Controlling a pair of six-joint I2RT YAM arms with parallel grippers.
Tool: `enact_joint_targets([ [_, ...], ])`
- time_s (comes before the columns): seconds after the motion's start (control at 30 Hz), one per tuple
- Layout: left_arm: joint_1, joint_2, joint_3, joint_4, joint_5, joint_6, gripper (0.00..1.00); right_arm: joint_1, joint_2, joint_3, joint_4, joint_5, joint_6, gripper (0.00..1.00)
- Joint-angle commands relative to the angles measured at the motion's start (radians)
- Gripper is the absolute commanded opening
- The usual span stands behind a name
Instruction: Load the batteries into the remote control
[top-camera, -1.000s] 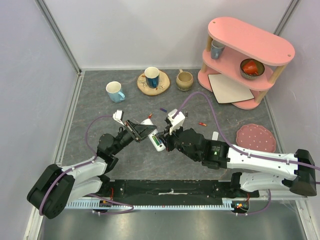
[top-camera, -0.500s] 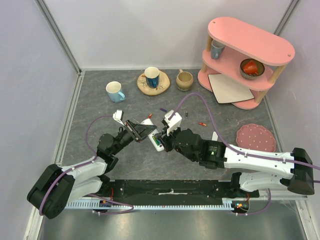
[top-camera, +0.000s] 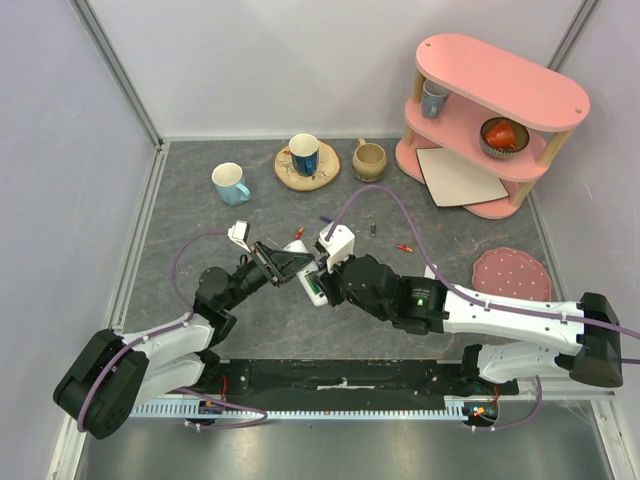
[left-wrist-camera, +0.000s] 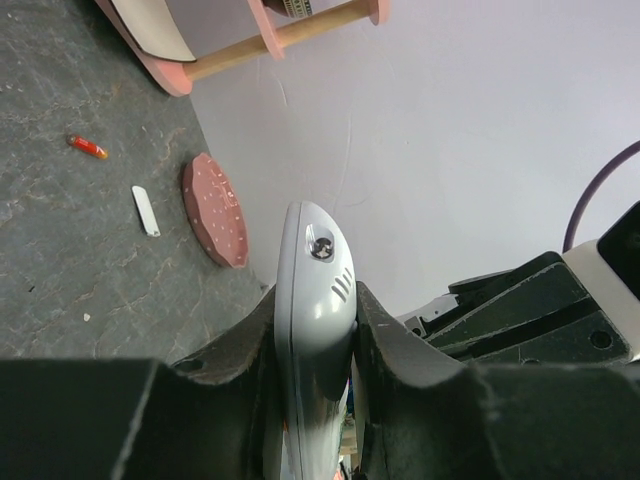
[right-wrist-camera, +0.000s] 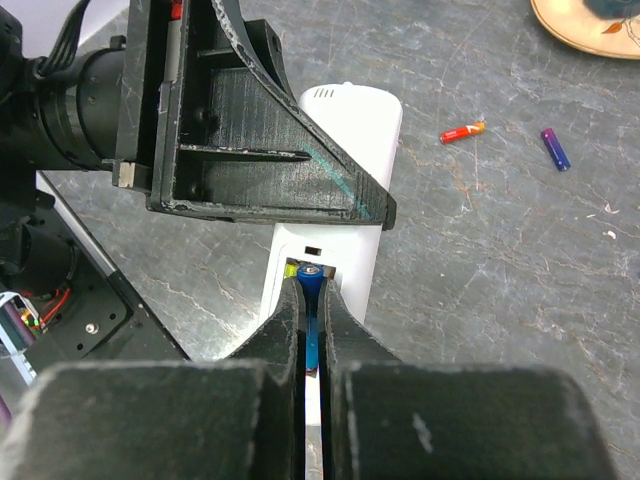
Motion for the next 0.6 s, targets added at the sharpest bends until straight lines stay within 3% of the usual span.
enact_joint_targets([
  [0.0, -0.002, -0.031, 0.047, 0.089, 0.006, -0.025, 0.02, 0.004, 0.047, 0.049, -0.114, -0.016, 0.005, 0.01],
  [0.23, -0.002, -0.047, 0.045, 0.083, 0.009, -0.021, 0.02, 0.002, 0.062, 0.068, -0.139, 0.011, 0.029, 0.18],
  [0.57, -0.002, -0.087, 0.041, 0.039, 0.006, -0.007, 0.02, 0.002, 0.055, 0.080, -0.152, 0.028, 0.054, 0.32],
])
